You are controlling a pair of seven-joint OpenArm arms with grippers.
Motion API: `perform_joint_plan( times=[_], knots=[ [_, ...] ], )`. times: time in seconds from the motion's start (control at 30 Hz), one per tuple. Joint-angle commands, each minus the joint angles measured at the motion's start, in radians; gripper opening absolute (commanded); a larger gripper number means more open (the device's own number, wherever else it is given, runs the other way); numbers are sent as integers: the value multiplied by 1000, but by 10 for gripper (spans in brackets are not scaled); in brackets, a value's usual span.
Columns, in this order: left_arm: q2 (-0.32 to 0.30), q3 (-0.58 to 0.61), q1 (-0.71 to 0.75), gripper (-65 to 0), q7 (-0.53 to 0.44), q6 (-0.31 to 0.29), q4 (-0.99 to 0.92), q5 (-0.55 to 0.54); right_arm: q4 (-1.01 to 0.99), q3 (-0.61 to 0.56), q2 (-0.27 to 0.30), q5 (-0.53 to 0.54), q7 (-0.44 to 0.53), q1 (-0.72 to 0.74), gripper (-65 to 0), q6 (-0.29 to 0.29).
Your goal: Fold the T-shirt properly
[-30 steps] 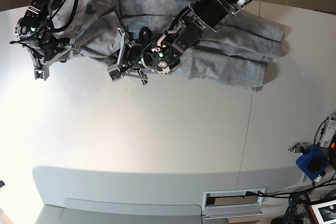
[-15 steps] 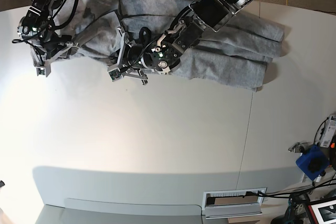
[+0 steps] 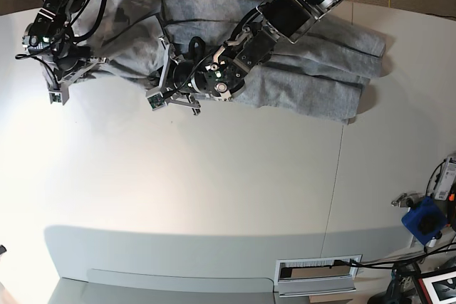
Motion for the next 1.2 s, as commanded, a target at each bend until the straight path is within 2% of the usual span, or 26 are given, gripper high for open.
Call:
perform_joint_plan(
  times=[0.0,0.17,0.43,0.67,0.93,1.17],
  knots=[
    [-25,-1,6,-650,142,44,-16,98,35,4,12,8,6,8,-650,-2],
    [-25,-1,6,-650,142,44,-16,98,63,4,12,6,-38,7,-650,-13],
    [-25,-1,6,-650,143,44,-16,98,64,4,12,-50,-36,-33,-650,-31],
    [-26,-1,6,-650,144,44,-16,98,66,8,14,-52,-37,-41,-650,-31],
    [-28,-1,6,-650,147,44,-16,98,67,109,14,-51,-39,-41,-650,-26],
    [-28,-1,6,-650,146,44,-16,98,67,232,14,86,-94,-42,-650,31]
  ],
)
